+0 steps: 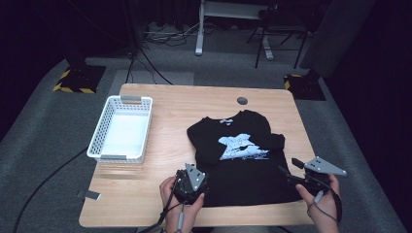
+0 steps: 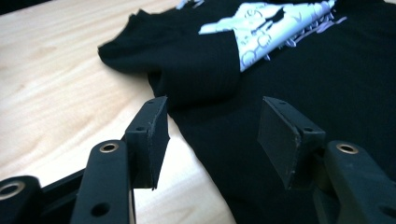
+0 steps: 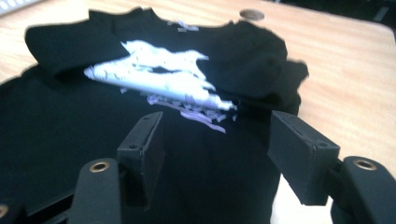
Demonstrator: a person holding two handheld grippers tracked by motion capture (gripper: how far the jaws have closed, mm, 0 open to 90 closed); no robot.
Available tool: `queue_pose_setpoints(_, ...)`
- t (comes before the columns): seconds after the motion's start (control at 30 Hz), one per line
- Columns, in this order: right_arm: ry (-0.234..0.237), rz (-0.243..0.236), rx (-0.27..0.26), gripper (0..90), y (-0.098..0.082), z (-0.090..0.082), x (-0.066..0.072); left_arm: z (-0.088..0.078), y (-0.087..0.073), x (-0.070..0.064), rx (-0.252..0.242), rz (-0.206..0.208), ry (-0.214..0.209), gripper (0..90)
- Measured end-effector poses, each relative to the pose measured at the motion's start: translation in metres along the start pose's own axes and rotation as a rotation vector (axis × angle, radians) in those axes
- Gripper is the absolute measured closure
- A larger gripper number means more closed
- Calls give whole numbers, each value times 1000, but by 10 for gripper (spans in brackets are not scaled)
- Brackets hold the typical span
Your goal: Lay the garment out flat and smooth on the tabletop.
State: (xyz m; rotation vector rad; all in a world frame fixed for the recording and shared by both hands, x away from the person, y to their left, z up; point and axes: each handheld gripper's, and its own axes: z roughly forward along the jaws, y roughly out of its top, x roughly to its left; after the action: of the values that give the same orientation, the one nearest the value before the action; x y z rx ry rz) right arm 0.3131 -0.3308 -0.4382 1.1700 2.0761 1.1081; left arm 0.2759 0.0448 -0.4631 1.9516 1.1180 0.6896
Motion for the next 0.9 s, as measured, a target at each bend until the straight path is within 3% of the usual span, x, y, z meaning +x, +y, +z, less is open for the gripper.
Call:
queue_pose_setpoints(0.07, -4, 0, 16, 367, -8, -1, 0, -1, -8, 0, 12, 9, 10, 432)
queue_pose_setpoints(0.2, -39, -22, 75, 367, -26, -2, -3, -3, -19, -1, 38, 4, -9, 431)
queue_pose_setpoints(0.4, -61, 8, 152, 368, -51, 5, -12, 3, -29, -11, 84, 16, -64, 468)
queue_pose_setpoints(0.57, -67, 31, 186, 366, -62, 5, -16, 6, -35, -14, 124, 26, -88, 625)
queue_pose_setpoints(0.67, -67, 53, 202, 364, -68, 4, -19, 12, -41, -14, 156, 29, -151, 835)
queue_pose_setpoints(0.7, -61, 61, 209, 363, -69, 4, -20, 12, -42, -14, 142, 24, -150, 884)
queue_pose_setpoints(0.77, -55, 83, 206, 365, -72, 5, -18, 12, -42, -15, 145, 38, -148, 893)
queue_pose_setpoints(0.83, -49, 91, 206, 408, -72, 5, -18, 12, -41, -15, 149, 38, -145, 895)
queue_pose_setpoints(0.9, -13, 86, 209, 617, -71, 3, -17, 9, -41, -15, 148, 43, -145, 897)
